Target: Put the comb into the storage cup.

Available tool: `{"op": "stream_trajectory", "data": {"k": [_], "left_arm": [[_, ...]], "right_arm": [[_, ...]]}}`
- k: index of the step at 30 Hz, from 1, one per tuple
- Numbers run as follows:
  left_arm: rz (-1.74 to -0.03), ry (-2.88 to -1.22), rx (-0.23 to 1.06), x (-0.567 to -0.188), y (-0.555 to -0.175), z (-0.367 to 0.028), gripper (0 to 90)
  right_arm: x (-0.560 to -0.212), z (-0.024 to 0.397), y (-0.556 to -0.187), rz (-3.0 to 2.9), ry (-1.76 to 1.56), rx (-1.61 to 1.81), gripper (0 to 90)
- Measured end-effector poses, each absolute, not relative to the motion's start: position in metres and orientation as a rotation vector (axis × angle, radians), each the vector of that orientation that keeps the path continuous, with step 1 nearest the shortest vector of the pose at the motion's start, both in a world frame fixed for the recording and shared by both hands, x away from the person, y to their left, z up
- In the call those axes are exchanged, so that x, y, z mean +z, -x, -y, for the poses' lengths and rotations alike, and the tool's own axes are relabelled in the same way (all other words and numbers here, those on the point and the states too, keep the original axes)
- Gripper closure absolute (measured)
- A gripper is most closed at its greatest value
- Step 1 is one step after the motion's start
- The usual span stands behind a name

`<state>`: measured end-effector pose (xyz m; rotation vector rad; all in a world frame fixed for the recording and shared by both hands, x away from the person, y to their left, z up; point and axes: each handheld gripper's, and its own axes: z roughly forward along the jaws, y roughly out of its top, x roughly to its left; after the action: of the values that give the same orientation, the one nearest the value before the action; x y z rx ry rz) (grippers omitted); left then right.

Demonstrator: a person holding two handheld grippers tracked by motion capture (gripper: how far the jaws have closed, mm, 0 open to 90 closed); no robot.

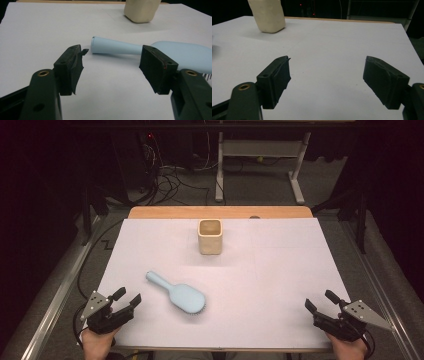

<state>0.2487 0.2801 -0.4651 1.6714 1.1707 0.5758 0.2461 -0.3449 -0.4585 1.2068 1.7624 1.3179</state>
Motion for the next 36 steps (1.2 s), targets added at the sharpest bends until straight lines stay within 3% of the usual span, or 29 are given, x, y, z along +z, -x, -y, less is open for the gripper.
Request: {"op": "stream_trajectory", "data": {"k": [36], "left_arm": [[-1.170, -1.682, 0.573, -0.4622, -0.2490, -0.2785, 34.6]], "right_arm": [[-0.4585, 0.3446, -0.2466, -1.785, -1.186, 1.333, 22.6]]}}
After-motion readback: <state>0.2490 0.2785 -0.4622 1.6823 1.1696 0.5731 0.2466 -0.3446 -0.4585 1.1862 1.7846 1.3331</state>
